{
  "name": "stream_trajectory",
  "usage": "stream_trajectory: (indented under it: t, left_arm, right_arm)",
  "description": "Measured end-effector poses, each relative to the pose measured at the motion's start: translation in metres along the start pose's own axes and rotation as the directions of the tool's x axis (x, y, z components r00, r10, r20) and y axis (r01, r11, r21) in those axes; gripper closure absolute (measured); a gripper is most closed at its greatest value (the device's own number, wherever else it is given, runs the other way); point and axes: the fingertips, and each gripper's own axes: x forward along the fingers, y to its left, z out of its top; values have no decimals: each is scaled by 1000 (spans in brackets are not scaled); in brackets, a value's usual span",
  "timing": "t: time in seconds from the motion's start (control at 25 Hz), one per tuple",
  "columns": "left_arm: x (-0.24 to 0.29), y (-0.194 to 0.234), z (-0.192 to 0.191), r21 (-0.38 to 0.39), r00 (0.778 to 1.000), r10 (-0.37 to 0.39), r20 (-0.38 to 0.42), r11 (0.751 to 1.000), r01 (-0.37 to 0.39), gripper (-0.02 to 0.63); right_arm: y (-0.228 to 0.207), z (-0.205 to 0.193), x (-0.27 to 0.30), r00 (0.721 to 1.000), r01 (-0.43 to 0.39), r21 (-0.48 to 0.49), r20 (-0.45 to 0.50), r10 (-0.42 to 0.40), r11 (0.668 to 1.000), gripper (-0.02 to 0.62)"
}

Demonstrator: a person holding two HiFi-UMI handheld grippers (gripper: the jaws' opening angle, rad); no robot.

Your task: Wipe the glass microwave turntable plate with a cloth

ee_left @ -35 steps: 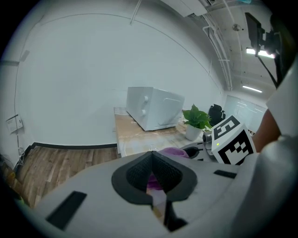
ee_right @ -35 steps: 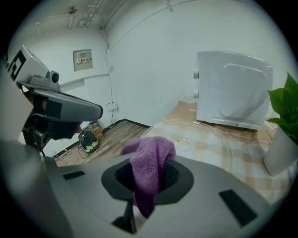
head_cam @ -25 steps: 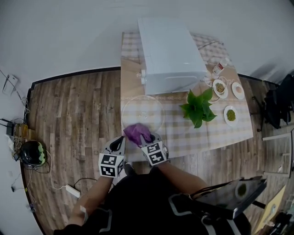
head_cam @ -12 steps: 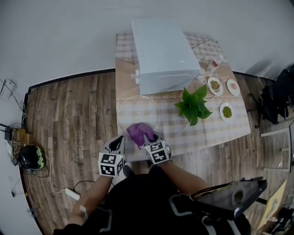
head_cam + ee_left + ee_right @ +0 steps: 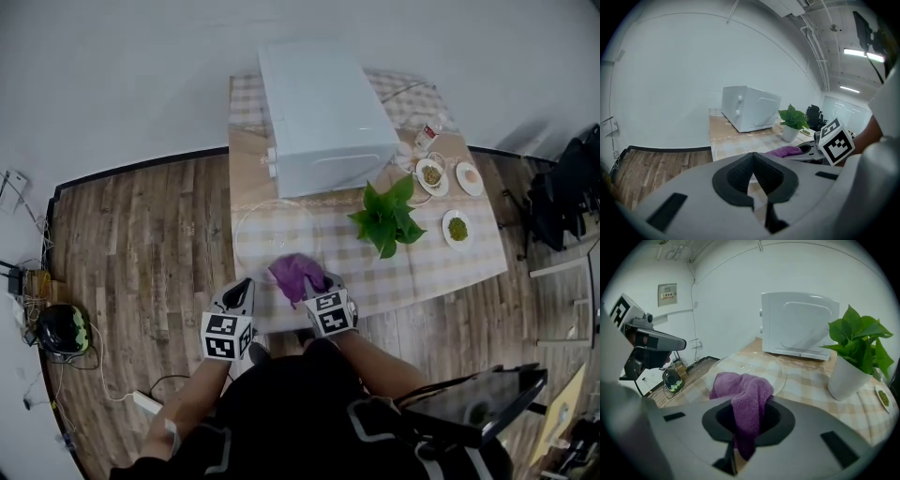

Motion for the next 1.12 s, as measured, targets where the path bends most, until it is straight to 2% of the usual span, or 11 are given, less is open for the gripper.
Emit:
stream_trajectory:
  t: [0.32,0.48,0.64,0.88,1.0,1.12]
  left_arm:
    - [6,-7,5,2,1000,-9,13,1000,9,598]
    - [6,-9,10,-8,1000,-12,27,1000,12,598]
    - [3,-6,16,-20,999,7,49,1000,-6,598]
    - [-10,12,20,-43,995,71,67,997,-69,598]
    - [-21,24,19,-58,991,119,70,992,-115,598]
    - [-32,38,16,-71,983,171,64,983,-167,598]
  right_arm:
    - [-24,-14,-6,999,43,-9,-14,-43,999,540]
    - [-24,-1,-17,999,41,2,-6,-41,999,540]
    - [-5,27,-24,998,-29,-44,55,32,999,540]
    - [34,74,-20,980,-140,-89,131,151,986,540]
    - [61,90,-8,962,-216,-133,137,234,967,540]
    - [93,99,9,936,-300,-230,113,332,926,540]
